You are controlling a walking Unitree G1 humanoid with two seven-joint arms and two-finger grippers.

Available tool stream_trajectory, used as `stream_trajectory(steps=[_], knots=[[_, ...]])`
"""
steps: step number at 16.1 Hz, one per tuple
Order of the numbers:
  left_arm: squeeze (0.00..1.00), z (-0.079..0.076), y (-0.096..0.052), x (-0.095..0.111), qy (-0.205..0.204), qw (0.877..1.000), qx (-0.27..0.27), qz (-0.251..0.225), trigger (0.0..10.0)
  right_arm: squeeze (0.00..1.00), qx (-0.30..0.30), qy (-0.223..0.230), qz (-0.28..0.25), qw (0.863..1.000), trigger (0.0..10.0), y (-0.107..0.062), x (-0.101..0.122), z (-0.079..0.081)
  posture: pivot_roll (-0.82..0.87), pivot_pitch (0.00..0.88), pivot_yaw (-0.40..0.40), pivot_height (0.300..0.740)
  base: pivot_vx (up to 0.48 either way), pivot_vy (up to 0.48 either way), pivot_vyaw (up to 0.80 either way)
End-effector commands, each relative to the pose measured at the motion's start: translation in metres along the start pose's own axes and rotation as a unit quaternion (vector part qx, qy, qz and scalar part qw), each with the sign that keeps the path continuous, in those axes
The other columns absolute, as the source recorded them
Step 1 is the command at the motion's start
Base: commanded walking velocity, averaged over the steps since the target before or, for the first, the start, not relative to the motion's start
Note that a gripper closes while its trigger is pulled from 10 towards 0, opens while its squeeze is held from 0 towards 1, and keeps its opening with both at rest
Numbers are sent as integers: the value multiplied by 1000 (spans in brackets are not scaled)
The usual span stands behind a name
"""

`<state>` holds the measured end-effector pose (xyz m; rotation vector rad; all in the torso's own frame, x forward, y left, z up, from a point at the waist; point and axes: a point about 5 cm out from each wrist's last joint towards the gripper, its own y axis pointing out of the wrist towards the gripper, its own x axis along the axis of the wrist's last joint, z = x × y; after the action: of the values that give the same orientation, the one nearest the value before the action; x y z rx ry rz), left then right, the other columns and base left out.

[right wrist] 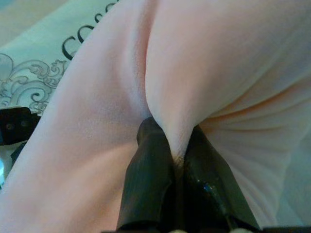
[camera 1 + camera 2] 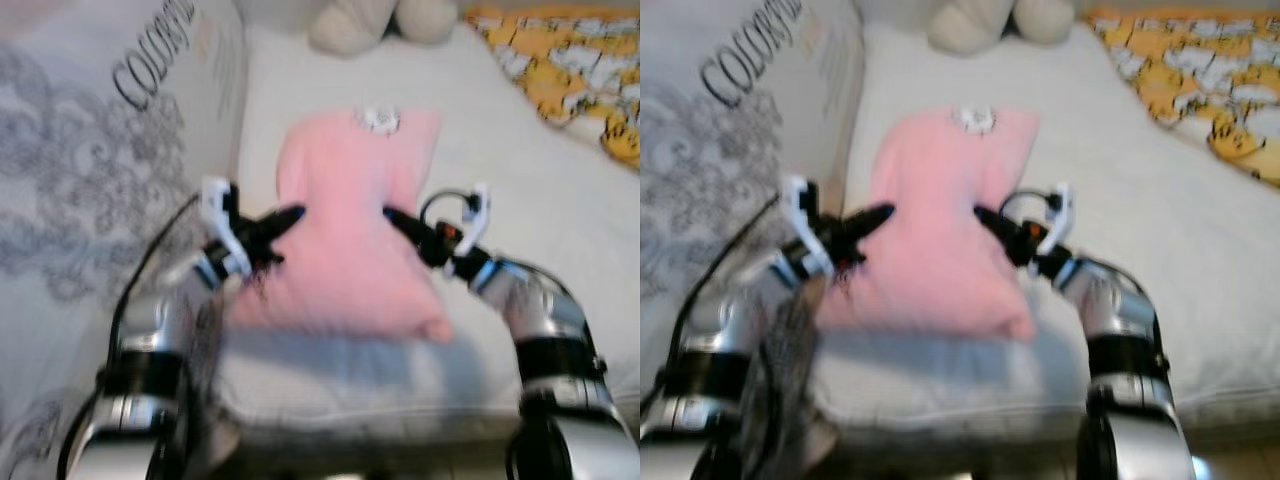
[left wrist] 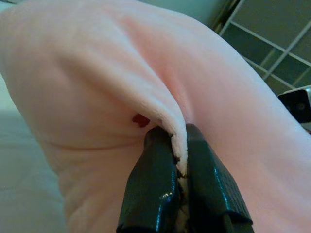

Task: Clean up the room

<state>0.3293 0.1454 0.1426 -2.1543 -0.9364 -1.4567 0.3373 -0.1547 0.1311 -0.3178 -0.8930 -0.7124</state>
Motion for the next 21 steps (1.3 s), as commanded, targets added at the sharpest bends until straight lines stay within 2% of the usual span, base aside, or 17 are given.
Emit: stream_trajectory(steps=[1,11,21], knots=[[0,1,-2,7,15,1000,0,-6,10000,0,36,4,4,999,10000,13,-3,13,-62,0,55,740,0,0,0],[0,5,-6,7,22,1000,18,-1,10000,0,40,7,6,999,10000,19,-2,13,-41,0,48,740,0,0,0],[0,3,0,1,36,999,31,8,10000,0,38,8,4,999,10000,15,-5,12,-47,0,56,740,0,0,0]])
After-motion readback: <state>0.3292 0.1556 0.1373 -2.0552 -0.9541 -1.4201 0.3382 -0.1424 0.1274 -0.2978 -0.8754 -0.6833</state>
